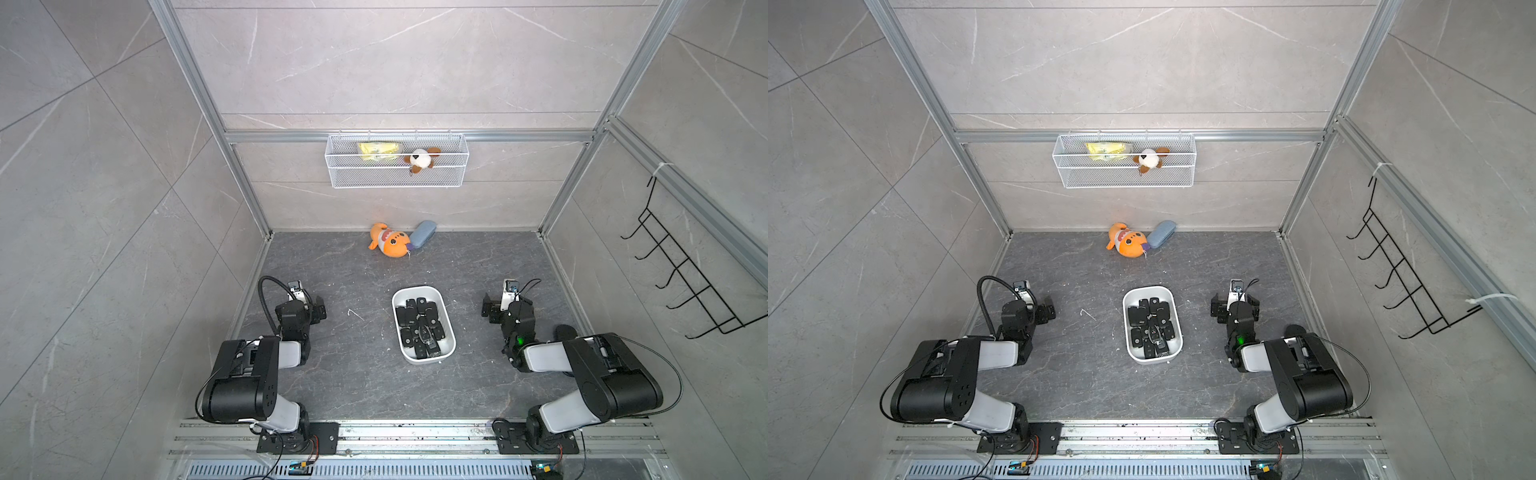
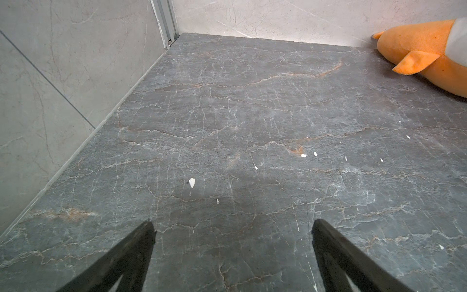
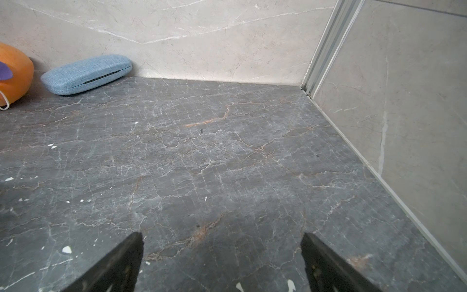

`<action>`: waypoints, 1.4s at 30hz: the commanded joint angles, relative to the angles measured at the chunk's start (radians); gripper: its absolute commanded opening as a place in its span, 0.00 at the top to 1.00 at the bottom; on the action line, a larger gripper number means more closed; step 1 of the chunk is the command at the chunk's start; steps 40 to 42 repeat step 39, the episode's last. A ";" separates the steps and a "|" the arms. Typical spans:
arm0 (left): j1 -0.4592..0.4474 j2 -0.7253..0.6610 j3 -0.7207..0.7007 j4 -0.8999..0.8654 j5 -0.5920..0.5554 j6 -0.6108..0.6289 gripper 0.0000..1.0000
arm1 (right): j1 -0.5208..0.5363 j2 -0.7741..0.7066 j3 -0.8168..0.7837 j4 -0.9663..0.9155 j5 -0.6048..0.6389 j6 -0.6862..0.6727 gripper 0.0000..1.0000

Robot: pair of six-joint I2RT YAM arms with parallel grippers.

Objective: Place the car key into the storage box
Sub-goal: Reset both arms

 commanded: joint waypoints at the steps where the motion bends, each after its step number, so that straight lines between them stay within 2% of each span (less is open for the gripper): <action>1: 0.005 0.001 -0.001 0.052 0.003 0.028 0.00 | -0.007 0.005 0.013 0.007 -0.052 0.011 0.01; 3: 0.006 -0.001 -0.002 0.053 0.006 0.029 0.00 | -0.074 -0.010 0.014 -0.019 -0.404 -0.046 0.00; 4: 0.006 0.000 -0.002 0.053 0.006 0.028 0.00 | -0.117 -0.013 0.006 -0.013 -0.534 -0.050 0.00; 5: 0.006 0.000 -0.003 0.054 0.006 0.029 0.00 | -0.134 -0.003 0.001 0.026 -0.601 -0.048 0.00; 10: 0.006 0.000 -0.002 0.053 0.007 0.028 0.00 | -0.135 -0.002 0.008 0.006 -0.588 -0.046 0.00; 15: 0.006 0.000 -0.002 0.053 0.007 0.028 0.00 | -0.134 0.000 0.031 -0.034 -0.391 0.022 0.00; 42: 0.006 0.000 -0.001 0.049 0.009 0.029 0.00 | -0.132 -0.001 0.032 -0.037 -0.386 0.021 0.00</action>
